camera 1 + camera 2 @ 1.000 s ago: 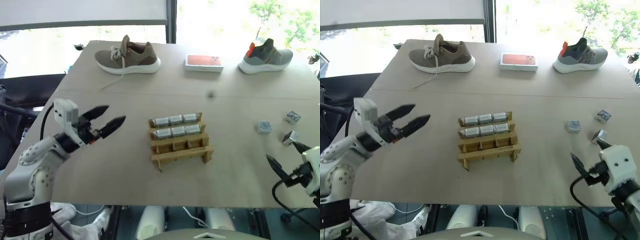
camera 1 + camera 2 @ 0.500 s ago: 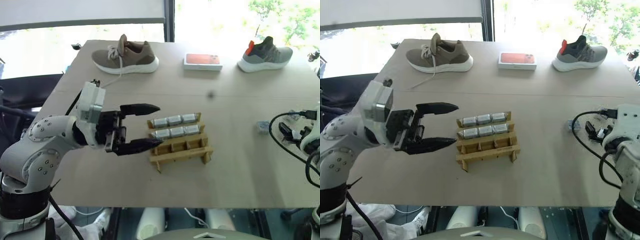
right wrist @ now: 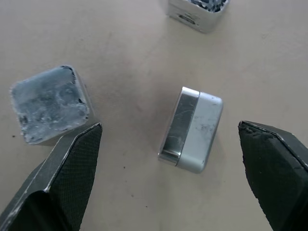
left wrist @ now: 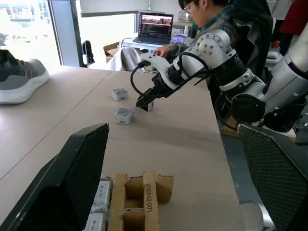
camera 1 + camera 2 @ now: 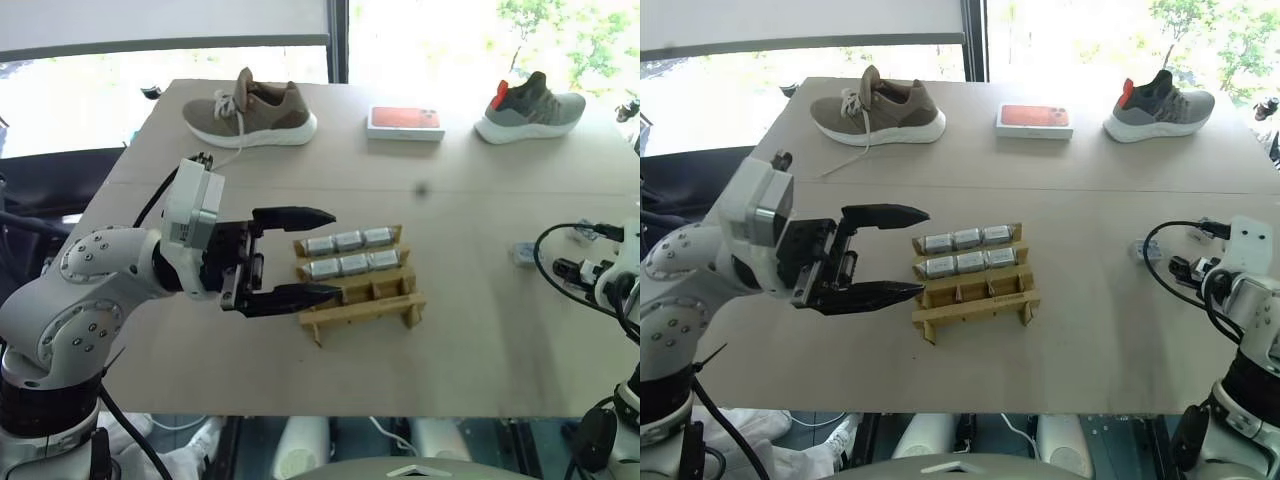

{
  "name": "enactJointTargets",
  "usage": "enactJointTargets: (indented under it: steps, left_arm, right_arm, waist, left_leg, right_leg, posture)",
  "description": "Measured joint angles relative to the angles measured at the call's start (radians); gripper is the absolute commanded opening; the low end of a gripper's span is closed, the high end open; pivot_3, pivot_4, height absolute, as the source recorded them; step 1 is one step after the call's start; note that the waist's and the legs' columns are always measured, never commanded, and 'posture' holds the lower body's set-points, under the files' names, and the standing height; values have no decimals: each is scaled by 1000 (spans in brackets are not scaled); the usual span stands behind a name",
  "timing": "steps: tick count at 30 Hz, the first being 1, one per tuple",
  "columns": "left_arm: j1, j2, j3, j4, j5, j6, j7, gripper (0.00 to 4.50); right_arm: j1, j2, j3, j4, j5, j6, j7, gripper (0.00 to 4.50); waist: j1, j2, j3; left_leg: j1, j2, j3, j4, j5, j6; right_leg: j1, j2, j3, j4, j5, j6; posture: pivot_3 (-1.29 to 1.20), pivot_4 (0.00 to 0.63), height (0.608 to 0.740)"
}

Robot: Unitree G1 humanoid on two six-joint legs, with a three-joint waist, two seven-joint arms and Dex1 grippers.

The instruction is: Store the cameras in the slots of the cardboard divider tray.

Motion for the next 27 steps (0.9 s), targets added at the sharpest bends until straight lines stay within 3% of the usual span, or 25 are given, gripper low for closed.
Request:
enactJointTargets:
  steps: [4,6,11,15,17,20,24,27]
  left_arm:
    - [5,-1,0,-33,-7,4,51,4500]
    - [9,-2,0,-39,-16,6,64,4500]
    - [33,-12,1,-80,-33,14,133,4500]
    - [165,-90,19,-103,72,-59,218,4500]
    - [266,-127,46,-90,113,-129,191,4500]
    - [389,-137,157,109,177,-285,7,4500]
    - [523,-113,284,303,209,-413,-229,4500]
    - [592,-98,358,351,215,-457,-318,4500]
  right_arm:
    - [0,-12,0,39,-14,-21,5,1248]
    - [0,-17,3,44,-16,-24,9,775]
    - [69,-117,76,41,-2,-65,77,776]
    - [178,-198,116,-127,160,-386,406,776]
    - [194,-306,192,-249,234,-510,577,776]
    - [130,-367,443,-322,210,-764,746,776]
    - [-36,-280,757,-238,122,-997,837,776]
    - [-126,-223,879,-157,46,-1114,866,776]
  waist:
    - [0,0,0]
    - [0,0,0]
    - [3,1,0]
    - [-19,7,3]
    - [-30,6,4]
    - [-34,1,3]
    - [-24,-2,5]
    - [-17,-4,4]
  left_leg:
    - [0,0,0,0,0,0]
    - [0,0,0,0,0,0]
    - [-1,0,-1,0,0,0]
    - [1,1,2,-2,0,0]
    - [3,2,1,-3,0,0]
    - [6,4,1,-3,0,0]
    - [6,7,2,-2,-1,1]
    - [4,5,2,-1,1,-3]
  right_leg:
    - [0,0,1,0,0,0]
    - [0,0,1,0,0,0]
    - [0,0,0,-1,0,0]
    - [0,1,4,-1,0,1]
    - [0,2,4,-1,0,1]
    - [1,9,0,-1,-1,-1]
    - [1,6,-1,1,-2,-6]
    - [0,2,-2,0,-2,-6]
  posture:
    - [0,150,740]
    - [0,150,740]
    - [0,150,740]
    - [0,150,740]
    - [0,150,740]
    - [0,150,740]
    - [0,150,740]
    - [0,150,740]
